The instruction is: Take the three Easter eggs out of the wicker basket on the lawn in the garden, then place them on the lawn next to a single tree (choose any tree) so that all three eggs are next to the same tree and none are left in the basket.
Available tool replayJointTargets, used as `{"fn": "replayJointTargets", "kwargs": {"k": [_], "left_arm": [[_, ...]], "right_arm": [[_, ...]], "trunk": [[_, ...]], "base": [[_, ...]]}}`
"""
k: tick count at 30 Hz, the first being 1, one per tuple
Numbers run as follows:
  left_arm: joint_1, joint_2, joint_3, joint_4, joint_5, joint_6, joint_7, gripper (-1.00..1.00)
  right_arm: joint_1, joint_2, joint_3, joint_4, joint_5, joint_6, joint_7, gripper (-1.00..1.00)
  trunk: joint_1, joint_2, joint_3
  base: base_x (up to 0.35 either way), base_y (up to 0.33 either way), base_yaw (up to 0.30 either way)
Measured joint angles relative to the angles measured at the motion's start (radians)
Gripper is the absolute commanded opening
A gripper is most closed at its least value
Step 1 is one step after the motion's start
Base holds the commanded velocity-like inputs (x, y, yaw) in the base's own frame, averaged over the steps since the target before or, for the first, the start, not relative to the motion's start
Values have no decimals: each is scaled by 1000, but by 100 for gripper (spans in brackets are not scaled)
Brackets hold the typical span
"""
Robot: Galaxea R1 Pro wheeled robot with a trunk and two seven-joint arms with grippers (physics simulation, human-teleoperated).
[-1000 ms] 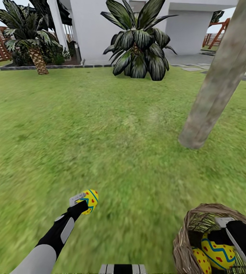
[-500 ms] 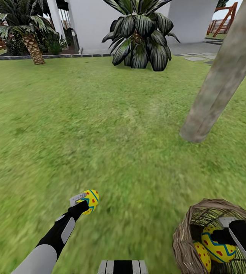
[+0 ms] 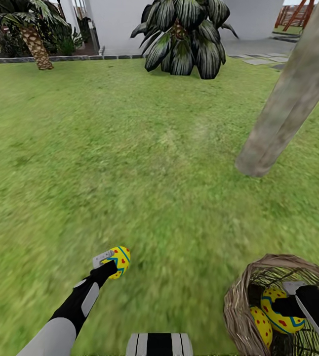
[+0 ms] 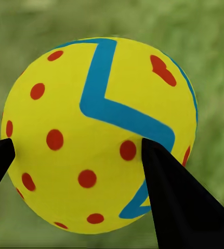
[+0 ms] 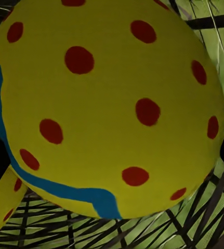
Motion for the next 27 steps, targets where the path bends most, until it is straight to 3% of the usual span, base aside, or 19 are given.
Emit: {"fn": "replayJointTargets", "kwargs": {"k": [6, 7, 27], "left_arm": [[0, -12, 0, 0, 2, 0, 0, -100], [0, -12, 0, 0, 2, 0, 0, -100], [0, -13, 0, 34, 2, 0, -1, -100]], "right_arm": [[-1, 1, 2, 3, 5, 0, -1, 100], [0, 2, 2, 3, 5, 0, -1, -100], [0, 8, 2, 4, 22, -2, -4, -100]], "trunk": [[0, 0, 0], [0, 0, 0], [0, 0, 0]], "base": [[0, 0, 0], [0, 0, 0], [0, 0, 0]]}}
